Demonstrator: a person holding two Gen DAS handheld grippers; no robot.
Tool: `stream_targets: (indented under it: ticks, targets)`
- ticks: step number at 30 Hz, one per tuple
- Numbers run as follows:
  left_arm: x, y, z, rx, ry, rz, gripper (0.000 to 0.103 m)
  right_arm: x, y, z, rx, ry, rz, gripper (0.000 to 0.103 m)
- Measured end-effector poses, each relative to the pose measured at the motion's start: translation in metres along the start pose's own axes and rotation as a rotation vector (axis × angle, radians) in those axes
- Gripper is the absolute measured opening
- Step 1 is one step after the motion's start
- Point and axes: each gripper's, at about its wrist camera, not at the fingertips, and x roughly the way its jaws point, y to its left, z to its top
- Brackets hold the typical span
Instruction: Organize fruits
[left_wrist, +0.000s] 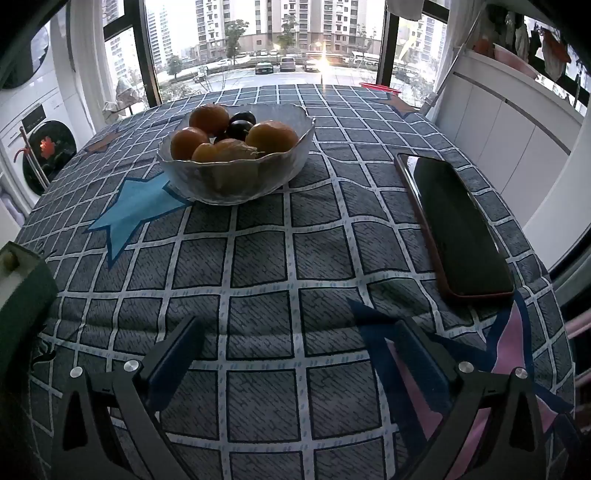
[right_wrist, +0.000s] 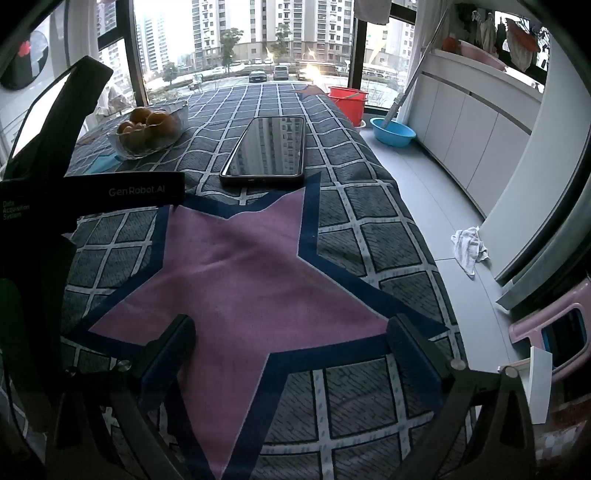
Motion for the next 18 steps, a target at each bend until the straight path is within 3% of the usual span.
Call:
stream_targets:
  ticks: [18]
  targets:
    - [-0.0001,0.0,-0.0001,0.0,-0.006,-0.001,0.103,-0.0011,-0.0011,-0.0007,-0.001,0.001,0.0,0.103]
